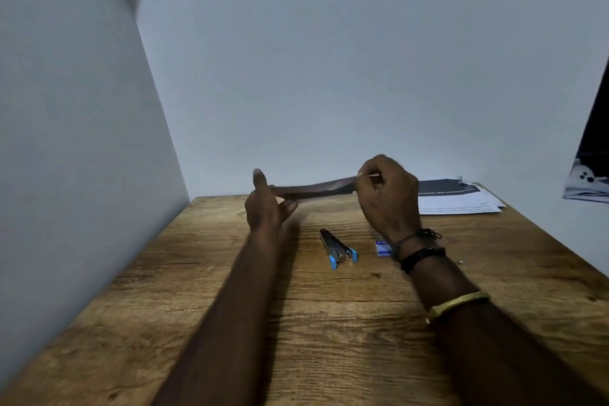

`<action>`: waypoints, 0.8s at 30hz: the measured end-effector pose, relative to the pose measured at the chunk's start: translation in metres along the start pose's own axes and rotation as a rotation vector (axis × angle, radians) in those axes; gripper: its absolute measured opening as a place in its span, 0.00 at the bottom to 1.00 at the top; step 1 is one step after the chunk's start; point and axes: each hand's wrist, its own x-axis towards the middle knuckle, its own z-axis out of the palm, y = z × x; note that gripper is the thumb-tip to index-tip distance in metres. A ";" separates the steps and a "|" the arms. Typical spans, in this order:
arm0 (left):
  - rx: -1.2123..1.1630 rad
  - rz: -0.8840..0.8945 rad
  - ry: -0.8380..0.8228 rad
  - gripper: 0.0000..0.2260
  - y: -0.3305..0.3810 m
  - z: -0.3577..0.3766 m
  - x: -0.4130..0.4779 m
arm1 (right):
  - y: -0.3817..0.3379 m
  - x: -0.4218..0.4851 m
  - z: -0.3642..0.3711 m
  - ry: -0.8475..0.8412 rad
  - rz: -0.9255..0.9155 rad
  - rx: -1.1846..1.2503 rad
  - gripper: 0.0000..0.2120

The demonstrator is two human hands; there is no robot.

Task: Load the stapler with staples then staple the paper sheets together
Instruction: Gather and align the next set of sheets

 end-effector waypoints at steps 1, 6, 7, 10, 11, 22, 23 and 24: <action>-0.047 -0.083 -0.042 0.19 -0.001 -0.002 0.002 | 0.002 -0.001 0.000 -0.030 0.026 -0.009 0.03; 0.033 -0.112 -0.067 0.12 -0.014 -0.012 0.007 | 0.010 -0.002 0.002 -0.239 0.139 -0.122 0.05; 0.083 -0.087 -0.063 0.15 -0.015 -0.011 0.007 | 0.011 -0.002 0.002 -0.278 0.154 -0.161 0.06; 0.198 -0.039 -0.041 0.18 -0.020 -0.010 0.011 | 0.009 -0.004 0.003 -0.416 0.216 -0.336 0.08; 0.227 -0.005 -0.031 0.17 -0.022 -0.011 0.011 | 0.008 -0.004 0.003 -0.458 0.233 -0.418 0.08; 0.423 0.137 0.078 0.14 -0.037 -0.015 0.016 | -0.008 -0.026 0.025 -0.753 0.185 -0.750 0.29; 0.415 0.127 0.075 0.12 -0.037 -0.014 0.016 | -0.008 -0.029 0.027 -0.742 0.176 -0.753 0.26; 0.405 0.122 0.074 0.08 -0.037 -0.015 0.016 | -0.007 -0.031 0.029 -0.734 0.166 -0.754 0.24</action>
